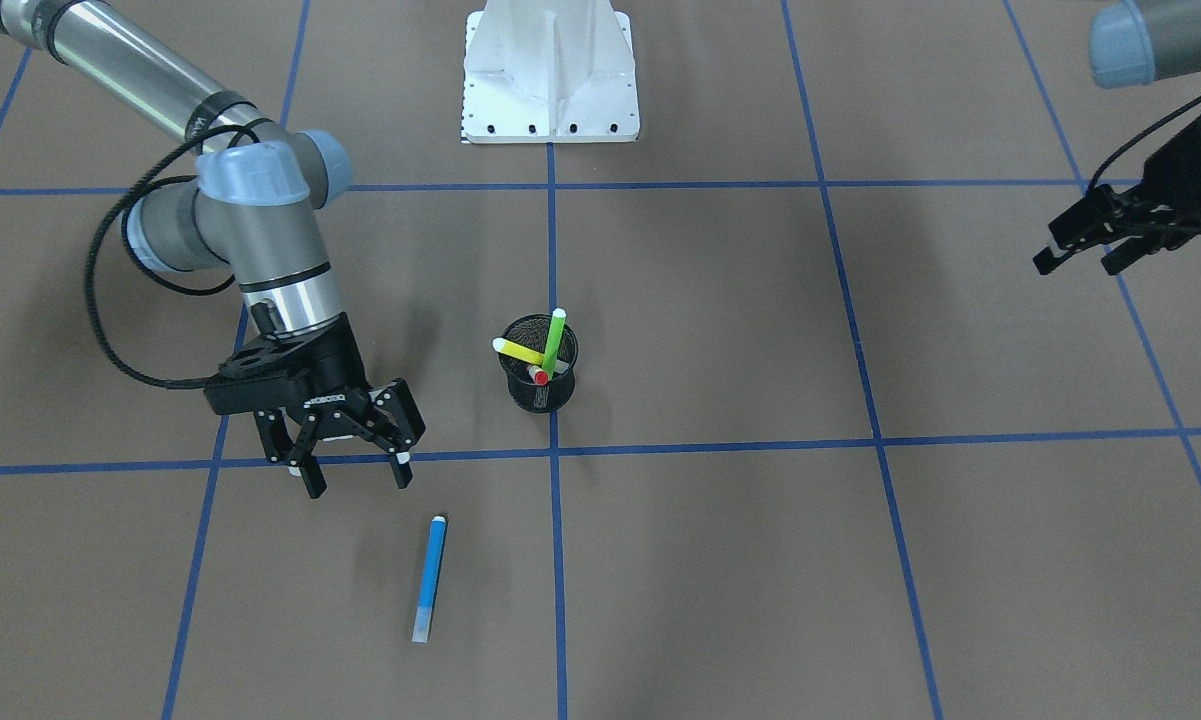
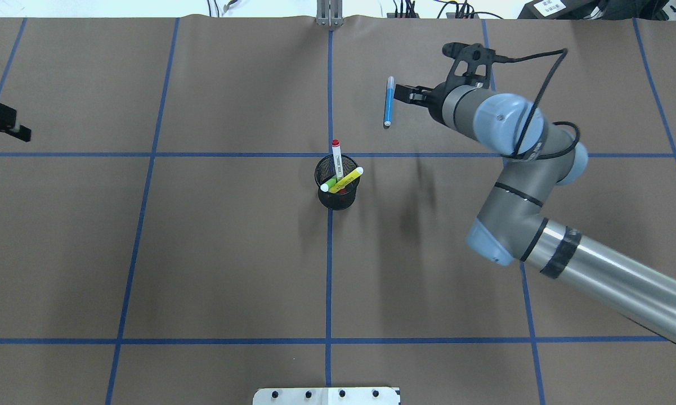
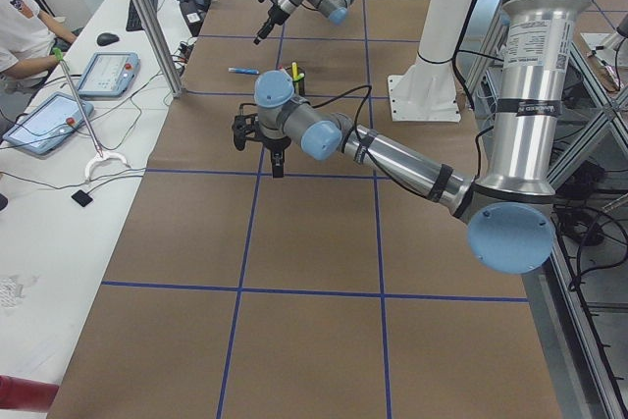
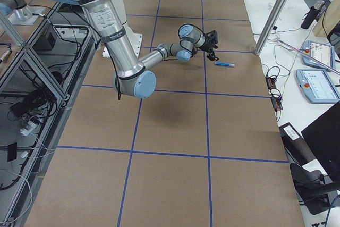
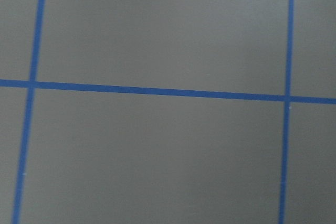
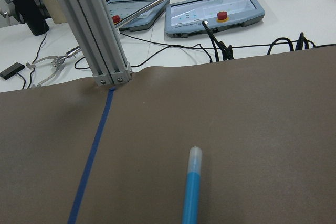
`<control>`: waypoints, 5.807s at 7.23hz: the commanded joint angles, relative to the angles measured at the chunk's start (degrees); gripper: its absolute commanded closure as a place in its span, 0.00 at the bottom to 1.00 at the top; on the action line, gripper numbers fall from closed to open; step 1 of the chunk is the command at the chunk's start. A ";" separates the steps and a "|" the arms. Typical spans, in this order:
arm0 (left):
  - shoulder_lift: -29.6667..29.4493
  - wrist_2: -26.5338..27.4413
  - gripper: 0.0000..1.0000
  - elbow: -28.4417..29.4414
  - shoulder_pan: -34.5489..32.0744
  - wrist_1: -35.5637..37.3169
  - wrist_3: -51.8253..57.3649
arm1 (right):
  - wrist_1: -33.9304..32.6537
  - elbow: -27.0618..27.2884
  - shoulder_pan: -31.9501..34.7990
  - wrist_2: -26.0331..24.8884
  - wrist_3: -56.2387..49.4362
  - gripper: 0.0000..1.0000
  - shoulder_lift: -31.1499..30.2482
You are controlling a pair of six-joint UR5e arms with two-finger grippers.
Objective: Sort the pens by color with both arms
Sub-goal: 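Open and withdraw the right gripper while the left arm moves toward the cup, then lower the left gripper into the cup over the red-capped white marker, then grasp the red-capped marker and lift it out with the left gripper, then carry the red-capped marker toward the blue marker with the left gripper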
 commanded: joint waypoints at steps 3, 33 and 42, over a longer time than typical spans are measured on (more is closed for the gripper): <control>-18.91 13.88 0.01 -0.76 19.70 3.76 -28.19 | 0.12 11.19 19.57 38.23 0.60 0.00 -16.97; -51.50 24.37 1.00 18.98 19.04 17.09 -25.44 | 0.91 5.21 22.18 41.50 -9.51 0.00 -21.40; -55.34 83.70 1.00 62.24 37.85 -28.88 -44.96 | 0.82 5.12 21.57 40.10 -8.63 0.00 -20.08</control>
